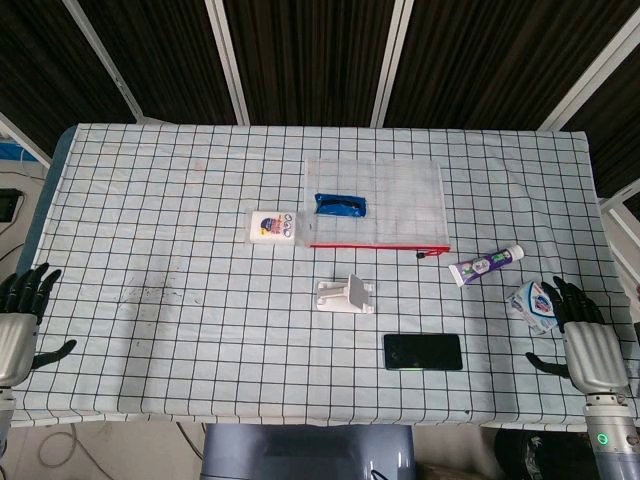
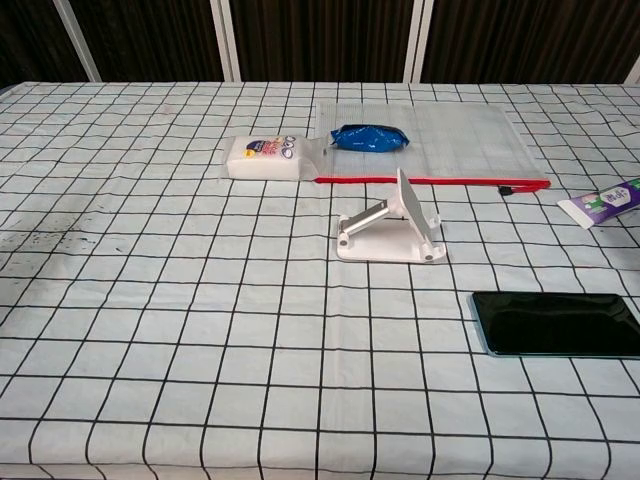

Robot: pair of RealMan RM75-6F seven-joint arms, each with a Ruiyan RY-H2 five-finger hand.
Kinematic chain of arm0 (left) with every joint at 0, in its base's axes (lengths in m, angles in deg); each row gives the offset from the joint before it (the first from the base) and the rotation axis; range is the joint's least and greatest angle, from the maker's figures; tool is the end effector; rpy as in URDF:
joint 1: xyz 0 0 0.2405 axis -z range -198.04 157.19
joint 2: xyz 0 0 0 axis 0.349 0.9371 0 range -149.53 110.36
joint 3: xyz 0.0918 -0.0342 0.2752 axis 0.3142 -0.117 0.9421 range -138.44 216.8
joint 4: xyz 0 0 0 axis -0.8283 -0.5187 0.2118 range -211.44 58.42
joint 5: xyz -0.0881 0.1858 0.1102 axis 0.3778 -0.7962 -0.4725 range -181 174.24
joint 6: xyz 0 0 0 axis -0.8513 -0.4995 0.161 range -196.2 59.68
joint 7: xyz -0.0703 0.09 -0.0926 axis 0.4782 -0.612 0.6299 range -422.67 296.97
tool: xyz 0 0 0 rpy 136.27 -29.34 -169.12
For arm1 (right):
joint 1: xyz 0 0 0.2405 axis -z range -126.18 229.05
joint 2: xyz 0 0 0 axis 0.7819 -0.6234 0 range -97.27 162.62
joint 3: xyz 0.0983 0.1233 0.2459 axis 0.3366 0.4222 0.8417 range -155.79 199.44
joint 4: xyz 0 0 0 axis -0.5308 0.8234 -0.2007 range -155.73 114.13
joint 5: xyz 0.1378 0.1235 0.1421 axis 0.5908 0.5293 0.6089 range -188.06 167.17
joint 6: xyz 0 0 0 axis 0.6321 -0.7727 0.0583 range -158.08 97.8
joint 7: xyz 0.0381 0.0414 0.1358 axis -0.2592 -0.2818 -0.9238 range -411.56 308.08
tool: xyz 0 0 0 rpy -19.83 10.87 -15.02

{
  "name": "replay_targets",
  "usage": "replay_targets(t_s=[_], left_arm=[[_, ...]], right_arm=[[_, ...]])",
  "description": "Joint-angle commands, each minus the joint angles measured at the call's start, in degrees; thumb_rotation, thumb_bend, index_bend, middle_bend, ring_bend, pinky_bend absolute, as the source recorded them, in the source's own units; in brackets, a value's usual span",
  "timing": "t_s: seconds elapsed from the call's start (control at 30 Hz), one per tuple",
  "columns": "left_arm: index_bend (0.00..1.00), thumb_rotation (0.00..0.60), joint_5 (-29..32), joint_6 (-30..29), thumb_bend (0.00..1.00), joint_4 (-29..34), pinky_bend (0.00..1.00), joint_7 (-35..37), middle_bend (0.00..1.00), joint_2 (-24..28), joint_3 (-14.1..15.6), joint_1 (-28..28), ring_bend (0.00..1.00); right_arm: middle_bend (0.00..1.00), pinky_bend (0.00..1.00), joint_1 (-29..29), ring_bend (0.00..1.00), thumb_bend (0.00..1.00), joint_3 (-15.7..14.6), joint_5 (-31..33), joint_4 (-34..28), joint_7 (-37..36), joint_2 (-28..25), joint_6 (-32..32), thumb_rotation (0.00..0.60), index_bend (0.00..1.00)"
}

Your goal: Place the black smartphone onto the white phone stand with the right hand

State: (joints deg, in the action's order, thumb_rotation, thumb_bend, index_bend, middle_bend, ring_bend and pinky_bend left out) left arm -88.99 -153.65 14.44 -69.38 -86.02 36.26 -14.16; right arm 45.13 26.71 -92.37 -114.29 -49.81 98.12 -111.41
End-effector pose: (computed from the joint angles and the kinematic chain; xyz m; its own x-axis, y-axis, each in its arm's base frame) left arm -0.3497 0.1978 0.1425 0.4825 -0.0150 0.8758 0.8754 -0.0239 -0.4828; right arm -0.3507 -0.2049 0.1426 0.3758 -0.0291 0.9263 -0.9259 0.0308 0.3766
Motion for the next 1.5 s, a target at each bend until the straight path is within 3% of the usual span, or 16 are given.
replay_targets(t_s=[0.03, 0.5, 0.83, 0.93, 1.13, 1.27, 1.5], left_arm=[[0.0, 0.6, -0.03, -0.02, 0.0, -0.03, 0.0, 0.03, 0.0, 0.01, 0.01, -0.01, 0.0], [0.0, 0.6, -0.12, -0.4, 0.0, -0.14, 0.0, 0.18, 0.0, -0.2, -0.15, -0.04, 0.0], [0.0, 0.6, 0.05, -0.6, 0.0, -0.16, 0.0, 0.74, 0.0, -0.17, -0.36, -0.1, 0.0], [0.0, 0.6, 0.0, -0.5, 0.0, -0.31, 0.0, 0.79, 0.0, -0.22, -0.41, 0.01, 0.0], [0.0, 0.6, 0.2, 0.03, 0.0, -0.54, 0.0, 1.23, 0.0, -0.2, -0.45, 0.24, 0.0], [0.0, 0.6, 0.09, 0.16, 0.0, -0.56, 0.0, 1.94, 0.0, 0.25, -0.35, 0.24, 0.0], [0.0, 0.6, 0.29, 0.45, 0.0, -0.55, 0.0, 2.67, 0.0, 0.43, -0.39, 0.33, 0.0]], right_arm=[[0.0, 0.14, 0.02, 0.0, 0.0, 0.01, 0.01, 0.03, 0.0, 0.01, -0.05, 0.6, 0.0], [0.0, 0.14, 0.08, 0.0, 0.0, -0.18, -0.66, 0.02, -0.24, -0.1, -0.34, 0.6, 0.0], [0.0, 0.15, -2.28, 0.0, 0.0, -2.21, -5.75, -5.18, 0.94, -1.86, 2.83, 0.6, 0.0], [0.05, 0.19, -3.33, 0.05, 0.0, -2.66, -6.72, -6.33, 2.71, -1.65, 4.41, 0.6, 0.02], [0.2, 0.28, -6.65, 0.2, 0.04, -3.22, -5.91, -9.69, 8.32, 0.74, 10.59, 0.6, 0.15], [0.22, 0.28, -9.07, 0.21, 0.07, -4.08, -3.08, -10.84, 13.21, 4.66, 16.34, 0.6, 0.18], [0.26, 0.28, -10.52, 0.25, 0.08, -3.44, 1.5, -9.78, 17.75, 8.87, 18.53, 0.6, 0.2]])
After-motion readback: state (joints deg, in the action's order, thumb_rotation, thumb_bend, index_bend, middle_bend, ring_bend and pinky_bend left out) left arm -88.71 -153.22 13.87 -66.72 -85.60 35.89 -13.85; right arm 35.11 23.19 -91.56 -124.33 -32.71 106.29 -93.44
